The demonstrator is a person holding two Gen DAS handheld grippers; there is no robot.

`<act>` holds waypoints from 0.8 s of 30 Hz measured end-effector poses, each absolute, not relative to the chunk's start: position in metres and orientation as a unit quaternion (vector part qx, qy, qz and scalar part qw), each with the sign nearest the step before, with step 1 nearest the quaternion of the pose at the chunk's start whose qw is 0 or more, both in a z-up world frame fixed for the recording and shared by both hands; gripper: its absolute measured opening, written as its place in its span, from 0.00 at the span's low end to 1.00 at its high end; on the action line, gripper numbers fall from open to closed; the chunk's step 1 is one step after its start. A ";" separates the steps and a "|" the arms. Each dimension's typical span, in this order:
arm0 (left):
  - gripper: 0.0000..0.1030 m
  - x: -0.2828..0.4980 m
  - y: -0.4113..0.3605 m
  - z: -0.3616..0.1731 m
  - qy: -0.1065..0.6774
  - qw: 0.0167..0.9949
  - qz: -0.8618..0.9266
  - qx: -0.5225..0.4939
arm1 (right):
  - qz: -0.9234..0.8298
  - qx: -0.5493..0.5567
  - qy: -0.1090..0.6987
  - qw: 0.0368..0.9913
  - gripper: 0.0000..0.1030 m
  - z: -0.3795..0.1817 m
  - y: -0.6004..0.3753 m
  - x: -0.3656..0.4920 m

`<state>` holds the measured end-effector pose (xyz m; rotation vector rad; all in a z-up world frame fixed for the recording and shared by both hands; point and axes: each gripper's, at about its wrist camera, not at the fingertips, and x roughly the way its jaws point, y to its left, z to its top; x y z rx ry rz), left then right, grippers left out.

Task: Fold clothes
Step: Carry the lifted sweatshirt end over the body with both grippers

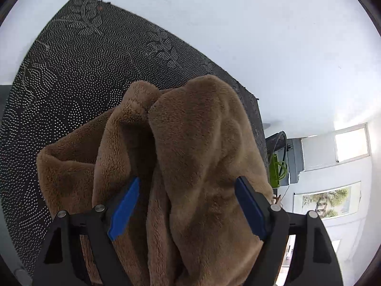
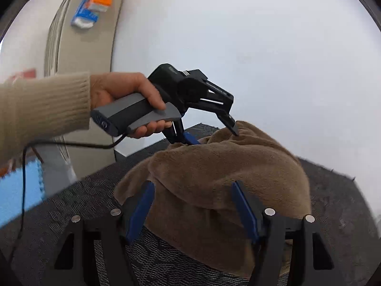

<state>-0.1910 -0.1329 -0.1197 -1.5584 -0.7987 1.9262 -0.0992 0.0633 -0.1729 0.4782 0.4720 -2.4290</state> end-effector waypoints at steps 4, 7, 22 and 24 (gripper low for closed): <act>0.82 -0.194 -0.128 -0.124 -0.303 0.277 0.704 -0.580 | -0.906 0.124 0.279 0.292 0.67 -0.182 0.045 -0.085; 0.82 -0.195 -0.124 -0.130 -0.304 0.277 0.698 -0.586 | -0.896 0.107 0.321 0.287 0.67 -0.190 0.030 -0.086; 1.00 -0.204 -0.116 -0.136 -0.300 0.285 0.689 -0.595 | -0.882 0.102 0.394 0.238 0.67 -0.208 -0.017 -0.124; 1.00 -0.206 -0.113 -0.136 -0.296 0.288 0.688 -0.596 | -0.878 0.097 0.403 0.240 0.67 -0.210 -0.023 -0.125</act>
